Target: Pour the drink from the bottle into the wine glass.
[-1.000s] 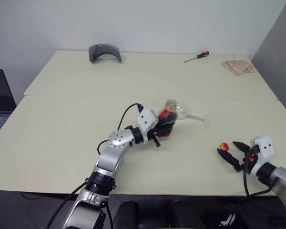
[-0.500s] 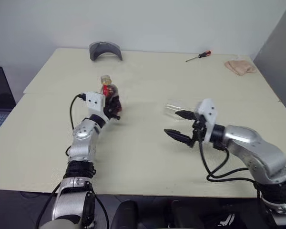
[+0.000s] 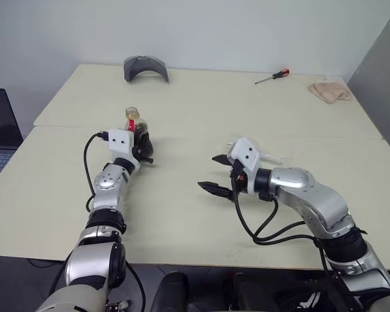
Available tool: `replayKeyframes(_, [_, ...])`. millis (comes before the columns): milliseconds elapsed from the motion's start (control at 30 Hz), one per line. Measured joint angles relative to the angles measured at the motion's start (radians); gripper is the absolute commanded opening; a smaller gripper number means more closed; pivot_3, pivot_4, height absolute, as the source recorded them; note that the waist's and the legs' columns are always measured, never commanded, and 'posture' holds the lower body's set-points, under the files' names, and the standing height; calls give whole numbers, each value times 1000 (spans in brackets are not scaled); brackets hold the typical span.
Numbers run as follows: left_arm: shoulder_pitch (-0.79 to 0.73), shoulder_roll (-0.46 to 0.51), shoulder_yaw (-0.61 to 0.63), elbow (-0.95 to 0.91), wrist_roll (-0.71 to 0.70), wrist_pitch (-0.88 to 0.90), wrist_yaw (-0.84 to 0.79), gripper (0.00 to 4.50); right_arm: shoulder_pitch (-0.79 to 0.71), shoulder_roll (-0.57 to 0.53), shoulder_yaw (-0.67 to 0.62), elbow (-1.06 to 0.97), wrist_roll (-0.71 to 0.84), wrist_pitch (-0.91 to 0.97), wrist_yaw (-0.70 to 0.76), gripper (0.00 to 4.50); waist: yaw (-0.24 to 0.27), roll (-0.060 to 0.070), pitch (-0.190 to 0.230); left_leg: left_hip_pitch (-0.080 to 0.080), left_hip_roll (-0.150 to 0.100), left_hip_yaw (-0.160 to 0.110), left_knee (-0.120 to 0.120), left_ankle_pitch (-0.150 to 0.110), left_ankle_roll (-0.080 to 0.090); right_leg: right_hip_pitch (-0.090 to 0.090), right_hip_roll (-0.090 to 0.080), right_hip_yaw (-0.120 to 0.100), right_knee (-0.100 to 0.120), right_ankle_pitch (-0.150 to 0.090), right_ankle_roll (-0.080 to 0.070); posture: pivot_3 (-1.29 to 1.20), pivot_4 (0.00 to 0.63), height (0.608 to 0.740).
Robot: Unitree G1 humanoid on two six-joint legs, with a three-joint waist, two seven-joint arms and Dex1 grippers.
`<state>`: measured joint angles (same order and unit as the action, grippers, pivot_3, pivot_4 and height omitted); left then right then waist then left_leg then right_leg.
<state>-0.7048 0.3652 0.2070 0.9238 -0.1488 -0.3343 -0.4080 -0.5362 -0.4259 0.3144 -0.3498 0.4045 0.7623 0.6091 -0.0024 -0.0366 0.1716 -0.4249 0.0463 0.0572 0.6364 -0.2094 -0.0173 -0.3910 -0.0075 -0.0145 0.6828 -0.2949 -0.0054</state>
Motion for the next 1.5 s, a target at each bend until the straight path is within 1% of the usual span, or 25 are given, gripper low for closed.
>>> replayKeyframes(133, [12, -7, 6, 2, -7, -4, 3, 3328, 0, 2, 0, -10, -1, 20, -2, 4500, 0, 0, 0, 0, 0, 0, 2, 0, 0, 0, 0, 0, 0, 0, 0, 0, 150, 740])
replayKeyframes(233, [58, -20, 8, -55, -13, 3, 3, 4311, 0, 3, -1, -37, 1, 34, -6, 4500, -1, 0, 0, 0, 0, 0, 3, 0, 0, 1, 0, 0, 1, 0, 0, 0, 150, 740])
replayKeyframes(267, [88, -24, 9, -101, -19, 10, 4, 4478, 1, 3, -6, -49, 2, 39, -7, 4500, -1, 0, 0, 0, 0, 0, 3, 0, 0, 1, 0, 0, 1, 0, 0, 0, 150, 740])
replayKeyframes(400, [245, -36, 16, -349, -36, 78, 30, 4478, 22, -32, -56, -117, 11, 71, -14, 4500, -1, 0, 0, 0, 0, 0, 3, 0, 0, 1, -1, 0, 1, 0, 0, 0, 150, 740])
replayKeyframes(500, [431, -39, 18, -618, -37, 172, 74, 4478, 94, -110, -120, -185, 2, 81, -34, 4500, -2, 0, 0, 0, 0, 0, 3, -1, 0, 2, -3, 1, 0, 0, 0, 0, 150, 740])
replayKeyframes(633, [596, -38, 20, -864, -48, 303, 99, 4478, 184, -170, -176, -220, -70, 77, -97, 4500, -1, -1, -1, 0, 0, 0, 3, 0, 0, 2, -3, 0, 0, 0, 0, 0, 150, 740])
replayKeyframes(700, [638, -38, 8, -940, -49, 347, 93, 4478, 222, -188, -173, -230, -121, 60, -133, 4500, -1, 0, -1, 1, 0, 0, 3, 0, 0, 2, -2, 0, 0, -1, 3, 0, 150, 740])
replayKeyframes(733, [645, -37, -3, -963, -49, 360, 87, 4478, 239, -204, -163, -236, -159, 37, -150, 4500, 0, -1, -1, 1, -1, 0, 3, 0, 0, 2, -2, 0, 0, -3, 5, 0, 150, 740])
replayKeyframes(800, [657, -33, -41, -1006, -49, 383, 53, 4478, 268, -230, -122, -236, -269, -11, -204, 4500, 1, -1, -1, 1, -1, 1, 3, 0, 0, 2, -2, 1, -1, -3, 5, 0, 150, 740])
replayKeyframes(900, [648, -21, -131, -1057, -60, 426, -33, 4478, 270, -274, 55, -198, -558, -87, -330, 4500, 0, -1, -1, 1, -1, 1, 2, 0, 0, 2, -2, 2, -1, -3, 6, 0, 150, 740])
replayKeyframes(967, [638, -11, -173, -1077, -71, 444, -85, 4478, 261, -277, 148, -145, -722, -114, -385, 4500, 0, -1, -1, 1, 0, 2, 2, 0, 0, 1, -1, 2, -1, -3, 6, 0, 150, 740])
replayKeyframes(1067, [596, 8, -226, -1078, -75, 473, -154, 4478, 208, -237, 268, -40, -968, -117, -446, 4500, -4, -1, -1, 3, 1, 2, 2, 0, 0, 1, 0, 3, 0, -3, 5, 0, 150, 740])
replayKeyframes(1133, [562, 7, -255, -1078, -78, 486, -183, 4478, 184, -174, 321, 32, -1121, -96, -482, 4500, -4, -1, -1, 3, 1, 2, 1, 0, 0, 2, 0, 3, 0, -3, 5, 0, 150, 740])
replayKeyframes(1200, [542, 6, -262, -1078, -80, 496, -196, 4478, 175, -132, 341, 90, -1209, -85, -492, 4500, -3, -1, -1, 3, 0, 2, 1, 0, 0, 2, 0, 3, -1, -3, 5, 0, 150, 740])
replayKeyframes(1300, [527, 4, -264, -1075, -80, 502, -200, 4478, 163, -100, 337, 161, -1286, -88, -503, 4500, -4, -1, -1, 3, 0, 2, 1, 0, 0, 2, 0, 3, -1, -3, 5, 0, 150, 740])
replayKeyframes(1500, [481, -18, -290, -1055, -76, 502, -213, 4478, 109, -23, 325, 338, -1340, -124, -524, 4500, -6, -2, -2, 4, 0, 3, 1, 0, 0, 3, 0, 4, -1, -3, 5, 0, 150, 740])
